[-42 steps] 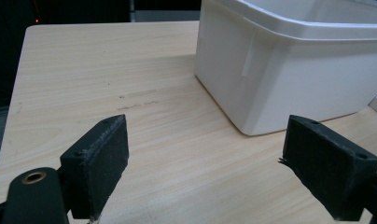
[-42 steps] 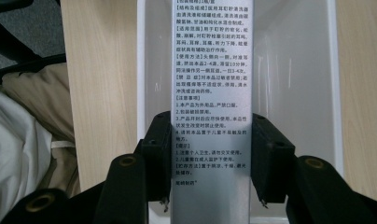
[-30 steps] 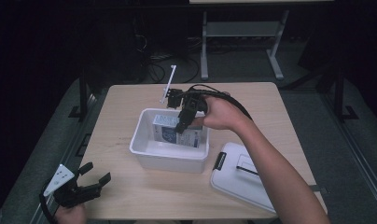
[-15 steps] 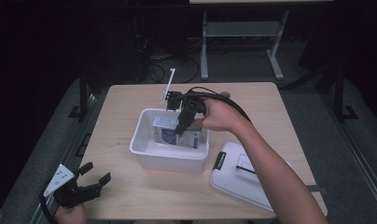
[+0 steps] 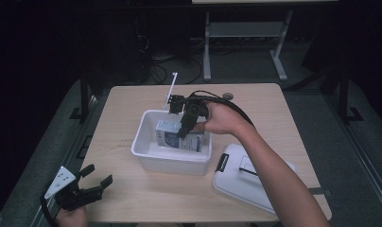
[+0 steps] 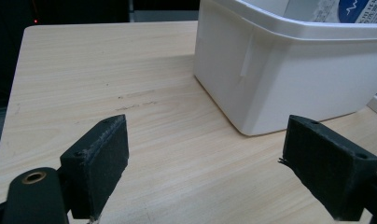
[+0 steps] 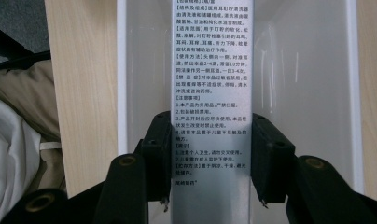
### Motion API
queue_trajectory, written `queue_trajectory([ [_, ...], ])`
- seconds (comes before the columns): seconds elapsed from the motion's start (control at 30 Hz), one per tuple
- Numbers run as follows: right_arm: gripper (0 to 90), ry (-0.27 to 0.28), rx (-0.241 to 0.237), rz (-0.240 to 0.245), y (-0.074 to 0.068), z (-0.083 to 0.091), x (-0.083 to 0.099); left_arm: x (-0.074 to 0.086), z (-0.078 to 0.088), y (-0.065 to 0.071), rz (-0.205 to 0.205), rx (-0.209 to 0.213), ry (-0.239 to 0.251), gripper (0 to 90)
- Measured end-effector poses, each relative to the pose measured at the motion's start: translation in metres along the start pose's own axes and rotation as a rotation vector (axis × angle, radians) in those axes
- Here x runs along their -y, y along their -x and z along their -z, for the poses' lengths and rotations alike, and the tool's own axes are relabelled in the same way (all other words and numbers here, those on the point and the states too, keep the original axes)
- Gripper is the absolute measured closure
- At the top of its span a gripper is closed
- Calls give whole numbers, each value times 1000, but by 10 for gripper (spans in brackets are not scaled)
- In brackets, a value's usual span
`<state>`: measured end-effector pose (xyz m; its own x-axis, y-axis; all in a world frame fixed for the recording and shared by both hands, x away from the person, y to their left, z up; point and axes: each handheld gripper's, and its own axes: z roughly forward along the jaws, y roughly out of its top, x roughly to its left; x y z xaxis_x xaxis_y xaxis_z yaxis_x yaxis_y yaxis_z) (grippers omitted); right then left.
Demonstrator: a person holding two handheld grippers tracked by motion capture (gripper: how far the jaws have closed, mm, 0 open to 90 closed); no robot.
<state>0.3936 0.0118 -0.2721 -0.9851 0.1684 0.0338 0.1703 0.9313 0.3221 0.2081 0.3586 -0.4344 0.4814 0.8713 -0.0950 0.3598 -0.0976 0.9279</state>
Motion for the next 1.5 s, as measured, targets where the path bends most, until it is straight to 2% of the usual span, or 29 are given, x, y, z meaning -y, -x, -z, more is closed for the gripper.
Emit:
queue_trajectory([
  [0.83, 550, 1, 0, -4, 5, -23, 7, 0, 1, -1, 2, 0, -2, 135],
  [1.5, 549, -19, -33, -15, 3, -50, 16, 0, 2, -1, 2, -2, 3, 135],
])
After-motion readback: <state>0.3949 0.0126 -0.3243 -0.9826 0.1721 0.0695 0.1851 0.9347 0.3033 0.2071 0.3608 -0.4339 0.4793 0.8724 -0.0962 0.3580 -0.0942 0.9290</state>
